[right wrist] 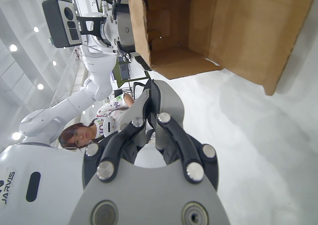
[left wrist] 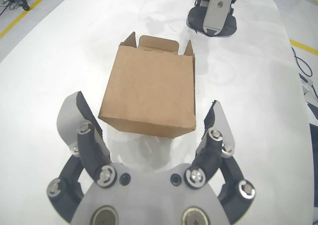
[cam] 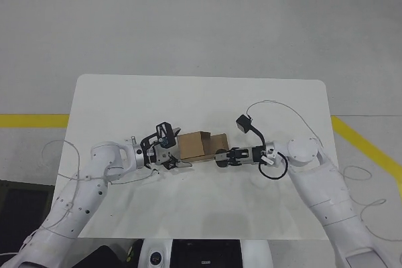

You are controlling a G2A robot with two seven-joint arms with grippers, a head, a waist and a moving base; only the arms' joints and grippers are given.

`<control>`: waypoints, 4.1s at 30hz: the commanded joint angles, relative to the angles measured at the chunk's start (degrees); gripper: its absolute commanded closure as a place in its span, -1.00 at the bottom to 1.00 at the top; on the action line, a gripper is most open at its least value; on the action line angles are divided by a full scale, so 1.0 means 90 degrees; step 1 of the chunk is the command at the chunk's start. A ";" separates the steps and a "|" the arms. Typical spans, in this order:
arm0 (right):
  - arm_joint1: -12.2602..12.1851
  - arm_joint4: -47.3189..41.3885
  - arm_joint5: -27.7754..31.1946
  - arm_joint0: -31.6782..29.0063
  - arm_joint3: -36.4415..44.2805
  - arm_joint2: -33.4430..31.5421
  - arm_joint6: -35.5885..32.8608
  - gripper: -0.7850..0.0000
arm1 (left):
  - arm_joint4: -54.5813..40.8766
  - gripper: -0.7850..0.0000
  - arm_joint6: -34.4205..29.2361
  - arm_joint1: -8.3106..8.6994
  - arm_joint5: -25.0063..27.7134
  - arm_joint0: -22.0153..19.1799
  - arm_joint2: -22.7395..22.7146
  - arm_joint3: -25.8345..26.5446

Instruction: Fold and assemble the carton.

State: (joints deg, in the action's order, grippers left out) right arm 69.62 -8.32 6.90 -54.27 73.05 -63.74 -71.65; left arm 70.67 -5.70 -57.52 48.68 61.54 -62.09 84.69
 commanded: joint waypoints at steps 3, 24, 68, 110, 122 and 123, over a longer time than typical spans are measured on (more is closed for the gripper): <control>0.0012 0.0196 0.0010 0.0091 -0.0227 0.0148 0.0191 1.00 | -0.0076 -1.00 -0.0055 -0.0044 -0.0025 -0.0123 0.0119 -0.0087; 0.0362 -0.0303 0.0642 0.0992 -0.1324 0.1096 0.0629 1.00 | -0.0212 -1.00 -0.0141 -0.0101 0.0072 -0.0226 0.0233 -0.0167; 0.0430 -0.0050 0.1606 0.1950 -0.2547 0.1253 0.0251 1.00 | -0.0341 -1.00 -0.0304 -0.0087 0.0181 -0.0151 0.0086 -0.0121; 0.0730 -0.0283 0.1701 0.2148 -0.2898 0.1880 0.0201 1.00 | -0.0358 -1.00 -0.0365 -0.0102 0.0177 -0.0076 0.0115 -0.0058; 0.0870 -0.0515 0.1540 0.2040 -0.2757 0.2080 0.0289 1.00 | -0.0329 -1.00 -0.0387 -0.0095 0.0200 -0.0049 0.0097 -0.0003; 0.0885 -0.0530 0.1544 0.2048 -0.2765 0.2098 0.0292 1.00 | -0.0332 -1.00 -0.0383 -0.0095 0.0192 -0.0046 0.0093 -0.0003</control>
State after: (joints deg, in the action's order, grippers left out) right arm 77.47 -12.93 20.72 -35.90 48.23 -44.99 -69.03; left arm 67.70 -9.19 -58.37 50.49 61.10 -61.23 84.65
